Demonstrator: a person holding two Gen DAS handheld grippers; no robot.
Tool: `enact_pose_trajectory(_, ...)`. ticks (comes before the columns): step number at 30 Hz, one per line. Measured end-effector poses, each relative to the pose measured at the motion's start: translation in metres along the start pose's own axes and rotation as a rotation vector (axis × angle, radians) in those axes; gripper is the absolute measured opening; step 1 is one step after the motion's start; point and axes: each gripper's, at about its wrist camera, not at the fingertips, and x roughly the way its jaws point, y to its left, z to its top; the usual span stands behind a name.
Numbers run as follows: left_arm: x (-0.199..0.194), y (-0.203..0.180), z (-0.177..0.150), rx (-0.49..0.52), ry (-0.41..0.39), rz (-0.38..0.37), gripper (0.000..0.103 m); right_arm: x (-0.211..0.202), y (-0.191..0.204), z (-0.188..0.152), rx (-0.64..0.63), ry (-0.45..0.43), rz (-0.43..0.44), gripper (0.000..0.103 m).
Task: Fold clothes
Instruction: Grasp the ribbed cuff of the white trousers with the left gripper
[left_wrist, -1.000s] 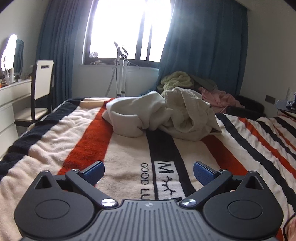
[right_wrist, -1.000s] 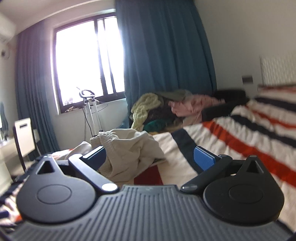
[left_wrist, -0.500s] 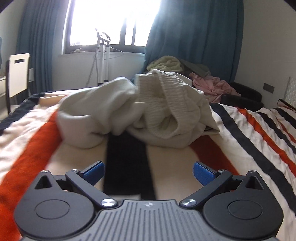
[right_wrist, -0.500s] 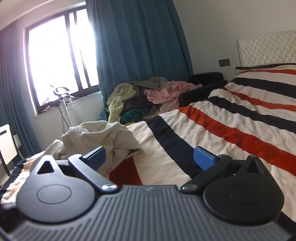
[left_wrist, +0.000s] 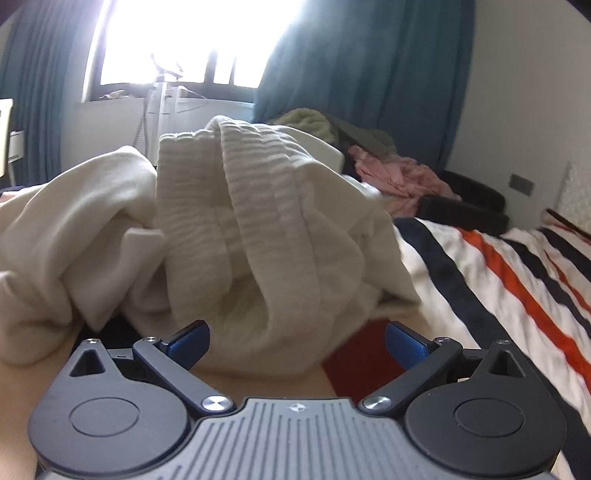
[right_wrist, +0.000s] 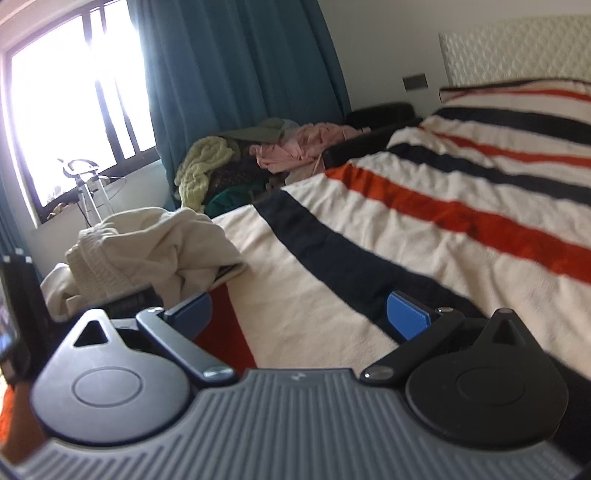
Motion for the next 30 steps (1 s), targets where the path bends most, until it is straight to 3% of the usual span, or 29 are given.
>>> enact_pose_trajectory(5,0.022,0.012,0.01,-0.078,-0.046,0.061,0.098,0.018,-0.004,-0.008,0.049,0.051,0.012,0.103)
enact_pose_trajectory(7,0.025,0.011,0.013,-0.071,-0.064,0.077,0.086,0.022,-0.003,-0.011,0.051,0.06,0.021,0.103)
enact_pose_trajectory(10,0.026,-0.007,0.022,0.036,-0.065,0.094,0.038,0.023,0.001,-0.015,0.002,0.037,0.026,0.103)
enact_pose_trajectory(14,0.004,-0.032,0.044,0.132,-0.116,0.083,0.017,0.025,0.0,-0.017,-0.006,0.034,0.023,0.103)
enact_pose_trajectory(19,-0.061,-0.043,0.073,0.17,-0.186,0.012,0.013,0.018,-0.006,-0.015,-0.013,0.0,-0.004,0.103)
enact_pose_trajectory(22,-0.116,-0.045,0.074,0.207,-0.19,-0.045,0.013,0.007,-0.008,-0.009,-0.033,-0.041,-0.032,0.103)
enact_pose_trajectory(26,-0.196,-0.037,0.052,0.202,-0.193,-0.114,0.013,-0.012,-0.017,0.001,-0.019,-0.079,-0.031,0.103)
enact_pose_trajectory(30,-0.268,-0.018,0.006,0.161,-0.159,-0.198,0.013,-0.038,-0.024,0.009,-0.002,-0.103,0.02,0.103)
